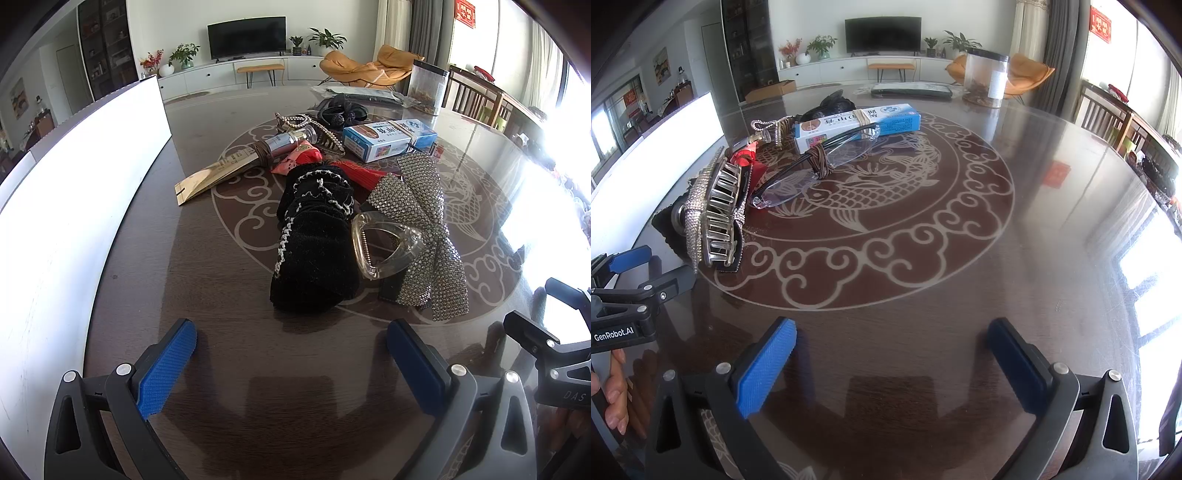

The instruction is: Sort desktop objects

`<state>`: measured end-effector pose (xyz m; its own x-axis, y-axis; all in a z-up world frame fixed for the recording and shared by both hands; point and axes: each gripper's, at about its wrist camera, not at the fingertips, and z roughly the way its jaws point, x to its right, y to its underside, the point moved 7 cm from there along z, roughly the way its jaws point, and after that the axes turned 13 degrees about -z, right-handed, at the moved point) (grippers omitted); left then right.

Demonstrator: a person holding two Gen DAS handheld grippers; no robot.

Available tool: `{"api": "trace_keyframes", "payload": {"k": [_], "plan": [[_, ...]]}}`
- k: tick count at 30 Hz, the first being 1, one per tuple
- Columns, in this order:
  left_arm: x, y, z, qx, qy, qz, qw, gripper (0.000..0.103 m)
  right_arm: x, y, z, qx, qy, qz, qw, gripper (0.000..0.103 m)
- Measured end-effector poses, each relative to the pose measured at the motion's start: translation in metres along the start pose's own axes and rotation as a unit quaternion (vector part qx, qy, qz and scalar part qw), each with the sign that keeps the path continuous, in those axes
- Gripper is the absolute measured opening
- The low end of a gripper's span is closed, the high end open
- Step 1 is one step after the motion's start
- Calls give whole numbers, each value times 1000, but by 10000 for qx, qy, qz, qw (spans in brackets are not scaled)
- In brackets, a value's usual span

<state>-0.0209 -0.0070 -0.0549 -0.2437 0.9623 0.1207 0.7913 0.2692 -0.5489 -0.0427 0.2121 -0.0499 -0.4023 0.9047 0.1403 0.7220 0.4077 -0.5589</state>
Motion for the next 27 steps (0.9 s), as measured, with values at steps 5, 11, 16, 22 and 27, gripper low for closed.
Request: {"api": "trace_keyframes", "payload": {"k": [5,11,16,22,27], "plan": [[0,0,1,1,0,-1,10000,103,0,0,0,0,0,1,10000,103],[0,-1,1,2,0,-1,10000,103,-1,0,0,1,0,2,10000,103],[0,-1,2,3,0,-2,10000,103,0,0,1,0,2,1,10000,103],[1,-1,3,4,0,-3,10000,103,0,0,1,1,1,1,10000,103],[1,-1,3,5,0,-3,10000,103,0,0,1,1,1,1,10000,103]]}}
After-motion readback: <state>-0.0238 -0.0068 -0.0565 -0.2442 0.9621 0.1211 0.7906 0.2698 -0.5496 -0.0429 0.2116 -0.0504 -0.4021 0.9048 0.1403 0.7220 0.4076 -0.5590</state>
